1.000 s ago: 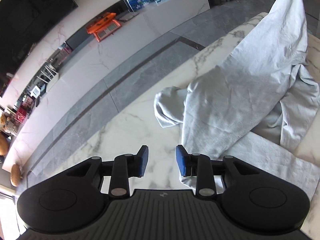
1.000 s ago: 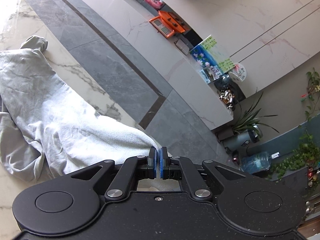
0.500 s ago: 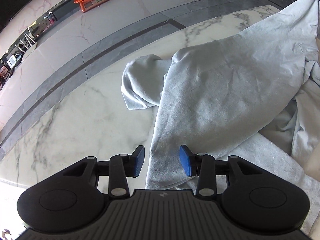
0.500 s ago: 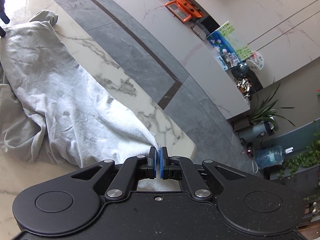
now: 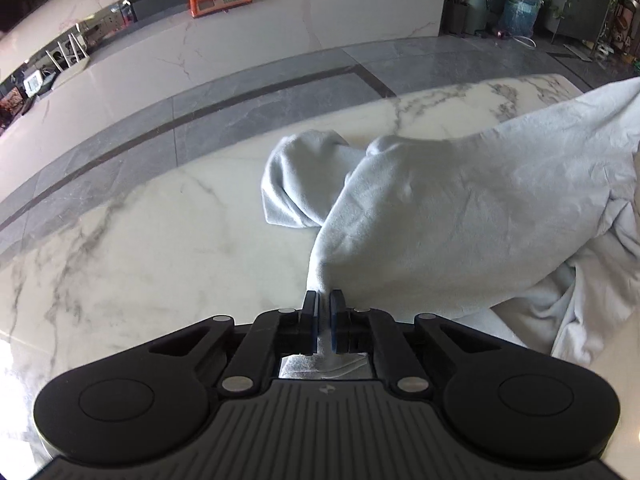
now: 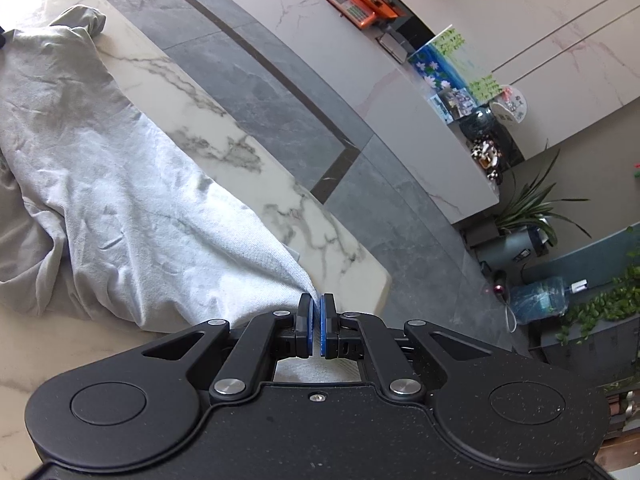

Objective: Fold clothes
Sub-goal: 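Lift the sweatshirt with both grippers and swing it flat across the table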

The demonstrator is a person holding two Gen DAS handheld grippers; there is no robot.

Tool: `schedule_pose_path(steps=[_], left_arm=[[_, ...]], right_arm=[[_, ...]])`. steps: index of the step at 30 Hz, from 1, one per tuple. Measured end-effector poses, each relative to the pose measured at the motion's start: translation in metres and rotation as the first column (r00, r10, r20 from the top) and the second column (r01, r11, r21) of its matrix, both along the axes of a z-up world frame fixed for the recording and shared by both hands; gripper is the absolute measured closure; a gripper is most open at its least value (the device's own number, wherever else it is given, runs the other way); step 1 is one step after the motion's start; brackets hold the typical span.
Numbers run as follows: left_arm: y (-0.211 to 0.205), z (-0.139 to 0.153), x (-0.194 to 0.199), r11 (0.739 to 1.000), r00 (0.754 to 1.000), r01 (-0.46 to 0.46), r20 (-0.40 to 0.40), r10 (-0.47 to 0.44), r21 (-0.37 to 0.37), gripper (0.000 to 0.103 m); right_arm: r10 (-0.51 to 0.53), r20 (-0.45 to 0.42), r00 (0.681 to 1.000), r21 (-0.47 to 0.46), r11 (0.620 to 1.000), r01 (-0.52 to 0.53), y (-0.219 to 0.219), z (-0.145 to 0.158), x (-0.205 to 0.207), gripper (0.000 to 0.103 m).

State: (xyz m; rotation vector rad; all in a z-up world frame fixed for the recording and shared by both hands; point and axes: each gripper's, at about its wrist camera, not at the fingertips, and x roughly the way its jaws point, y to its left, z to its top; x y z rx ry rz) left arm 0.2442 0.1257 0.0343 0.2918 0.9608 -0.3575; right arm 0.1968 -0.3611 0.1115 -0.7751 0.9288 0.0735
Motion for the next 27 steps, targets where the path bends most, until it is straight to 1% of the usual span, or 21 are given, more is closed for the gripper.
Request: schedule_pose_path(steps=[2, 5, 8, 10, 13, 14, 16, 18, 21, 24, 27], left_arm=[[0.003, 0.023, 0.006, 0.999, 0.998, -0.030, 0.063, 0.028, 0.026, 0.099], [0.009, 0.061, 0.014, 0.994, 0.983, -0.091, 0.165, 0.079, 0.068, 0.099], [0.018, 0.100, 0.016, 0.987, 0.956, -0.140, 0.272, 0.115, 0.074, 0.099], [0.021, 0.127, 0.012, 0.984, 0.930, -0.159, 0.346, 0.122, 0.079, 0.099], [0.020, 0.151, 0.003, 0.983, 0.912, -0.156, 0.397, 0.105, 0.097, 0.099], [0.019, 0.154, -0.001, 0.982, 0.910, -0.152, 0.403, 0.097, 0.108, 0.099], [0.016, 0.158, -0.009, 0.981, 0.908, -0.147, 0.410, 0.083, 0.126, 0.099], [0.014, 0.154, -0.022, 0.981, 0.917, -0.136, 0.392, 0.071, 0.140, 0.099], [0.013, 0.137, -0.043, 0.980, 0.937, -0.114, 0.345, 0.052, 0.163, 0.099], [0.014, 0.115, -0.068, 0.979, 0.956, -0.087, 0.291, 0.030, 0.183, 0.099], [0.017, 0.093, -0.094, 0.980, 0.970, -0.063, 0.243, 0.015, 0.189, 0.099]], right_arm=[[-0.024, 0.016, 1.000, 0.001, 1.000, 0.024, -0.001, 0.002, 0.005, 0.102], [-0.056, 0.055, 0.997, 0.002, 0.998, 0.056, 0.000, 0.006, 0.014, 0.102], [-0.097, 0.116, 0.989, 0.010, 0.995, 0.097, -0.001, 0.016, 0.022, 0.102], [-0.129, 0.167, 0.978, 0.028, 0.992, 0.126, -0.003, 0.028, 0.026, 0.102], [-0.165, 0.247, 0.955, 0.059, 0.986, 0.155, -0.004, 0.050, 0.026, 0.102], [-0.167, 0.265, 0.950, 0.063, 0.986, 0.156, -0.003, 0.056, 0.024, 0.102], [-0.158, 0.273, 0.949, 0.068, 0.987, 0.145, -0.002, 0.064, 0.018, 0.102], [-0.139, 0.255, 0.957, 0.073, 0.990, 0.124, -0.001, 0.066, 0.008, 0.102], [-0.099, 0.210, 0.973, 0.071, 0.994, 0.086, 0.000, 0.061, -0.011, 0.102], [-0.062, 0.150, 0.987, 0.076, 0.996, 0.051, -0.002, 0.048, -0.037, 0.102], [-0.031, 0.095, 0.995, 0.087, 0.996, 0.023, -0.003, 0.033, -0.062, 0.102]])
